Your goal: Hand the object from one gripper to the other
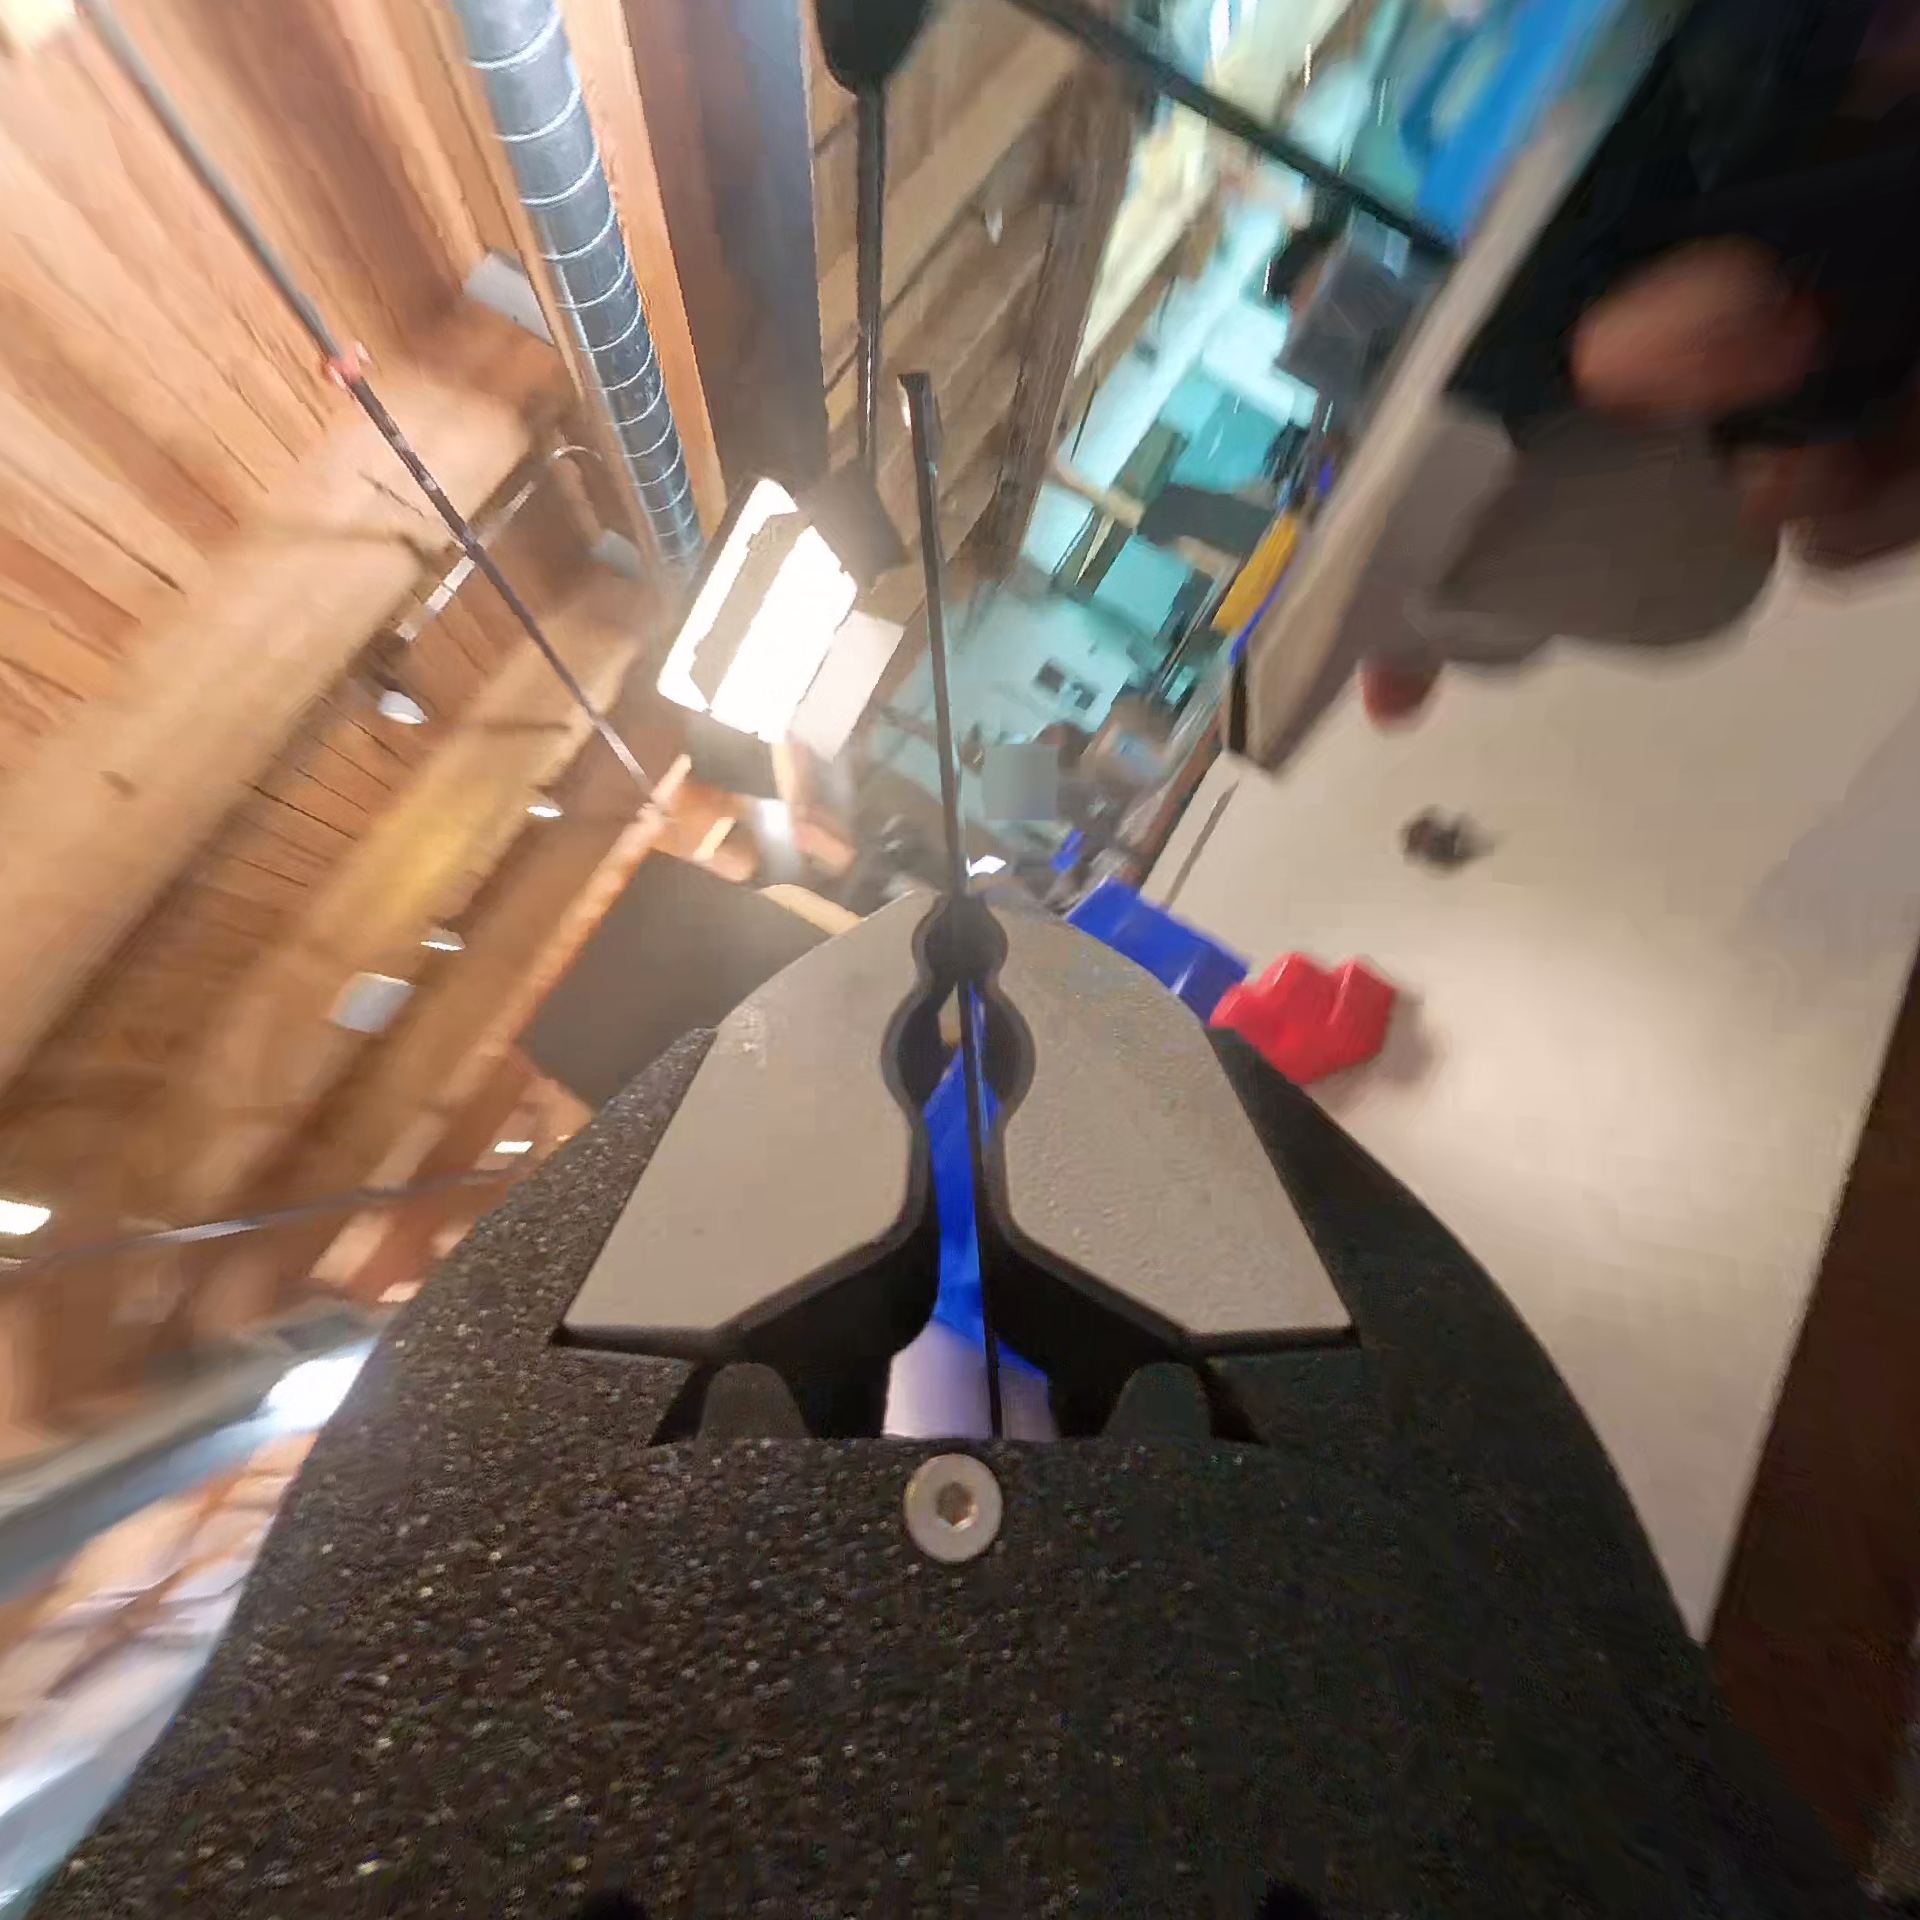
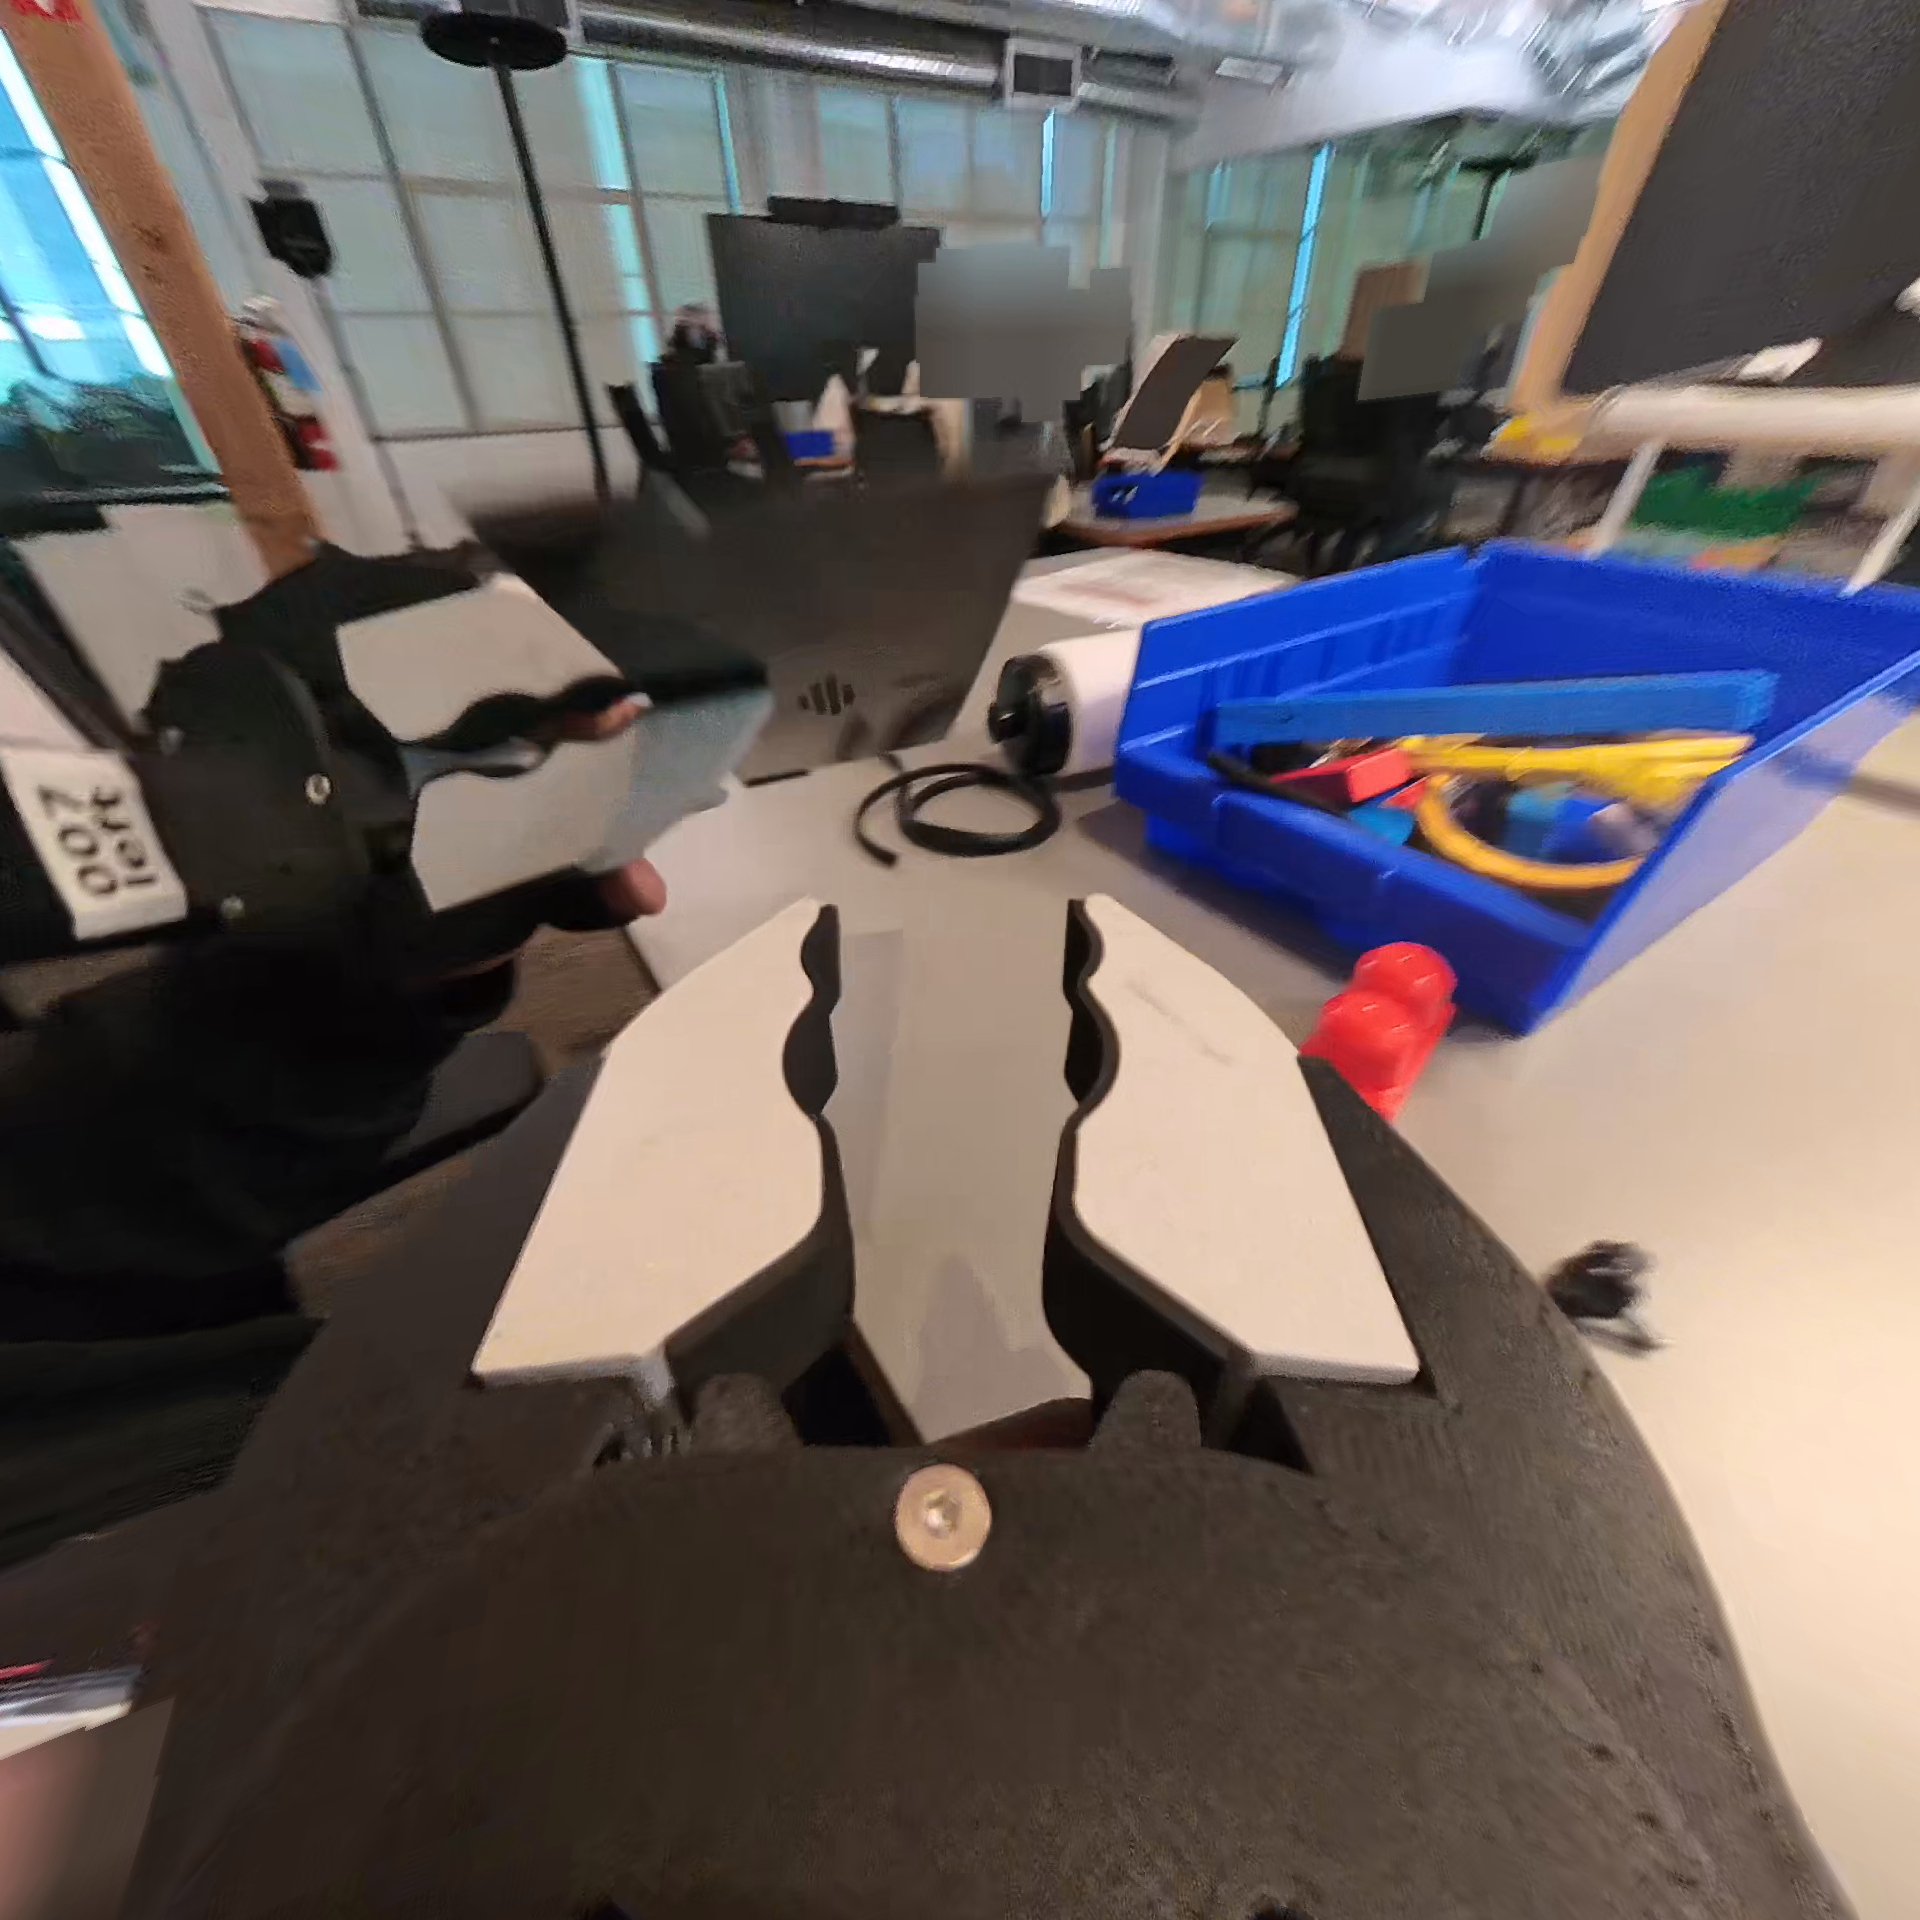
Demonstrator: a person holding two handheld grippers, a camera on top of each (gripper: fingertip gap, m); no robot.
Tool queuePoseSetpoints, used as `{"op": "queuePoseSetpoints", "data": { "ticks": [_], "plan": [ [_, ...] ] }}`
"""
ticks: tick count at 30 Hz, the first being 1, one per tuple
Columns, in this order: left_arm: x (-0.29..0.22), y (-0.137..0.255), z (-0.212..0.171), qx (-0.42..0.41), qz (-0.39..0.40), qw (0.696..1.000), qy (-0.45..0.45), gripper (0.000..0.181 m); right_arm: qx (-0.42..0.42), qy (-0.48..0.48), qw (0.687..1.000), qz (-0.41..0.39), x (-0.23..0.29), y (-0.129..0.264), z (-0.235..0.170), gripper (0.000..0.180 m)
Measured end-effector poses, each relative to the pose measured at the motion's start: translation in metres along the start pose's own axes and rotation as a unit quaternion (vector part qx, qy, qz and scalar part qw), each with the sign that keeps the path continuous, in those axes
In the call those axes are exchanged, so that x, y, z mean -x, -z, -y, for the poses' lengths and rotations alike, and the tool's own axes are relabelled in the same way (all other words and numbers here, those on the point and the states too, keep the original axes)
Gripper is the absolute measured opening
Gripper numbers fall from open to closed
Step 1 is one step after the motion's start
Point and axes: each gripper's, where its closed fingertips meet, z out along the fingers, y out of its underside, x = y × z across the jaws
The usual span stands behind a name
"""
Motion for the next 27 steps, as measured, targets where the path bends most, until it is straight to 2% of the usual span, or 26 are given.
{"op": "queuePoseSetpoints", "data": {
  "ticks": [2, 5, 10, 14, 16, 18, 20, 24, 27],
  "plan": [
    [-0.008, -0.003, -0.014, 0.041, 0.013, 0.993, -0.108, 0.002, -0.005, 0.047, 0.999, -0.024, -0.004, 0.006, 0.006, 0.042],
    [-0.009, -0.004, -0.027, 0.056, 0.04, 0.983, -0.17, 0.002, 0.024, 0.061, 0.997, -0.029, -0.006, 0.01, 0.003, 0.046],
    [-0.009, -0.005, -0.033, 0.051, 0.091, 0.974, -0.202, 0.001, 0.039, -0.089, 0.993, 0.071, 0.018, 0.002, -0.005, 0.059],
    [-0.018, -0.009, -0.021, 0.033, 0.114, 0.972, -0.202, 0.001, -0.019, -0.222, 0.972, 0.073, 0.021, -0.015, 0.001, 0.06],
    [-0.029, -0.011, -0.013, 0.018, 0.107, 0.973, -0.206, 0.001, -0.054, -0.284, 0.955, 0.062, 0.014, -0.018, 0.003, 0.053],
    [-0.042, -0.015, -0.011, 0.011, 0.083, 0.975, -0.207, 0.002, -0.089, -0.307, 0.946, 0.059, 0.008, -0.015, 0.006, 0.02],
    [-0.05, -0.016, -0.013, 0.008, 0.065, 0.978, -0.196, 0.007, -0.089, -0.297, 0.95, 0.037, 0.001, -0.014, 0.003, 0.002],
    [-0.051, -0.017, -0.015, 0.003, 0.012, 0.993, -0.116, 0.034, -0.082, -0.234, 0.969, 0.005, -0.005, -0.011, 0.004, 0.001],
    [-0.045, -0.011, -0.006, -0.027, -0.028, 0.999, -0.038, 0.041, -0.088, -0.159, 0.983, -0.029, -0.01, -0.003, 0.013, 0.001]
  ]
}}
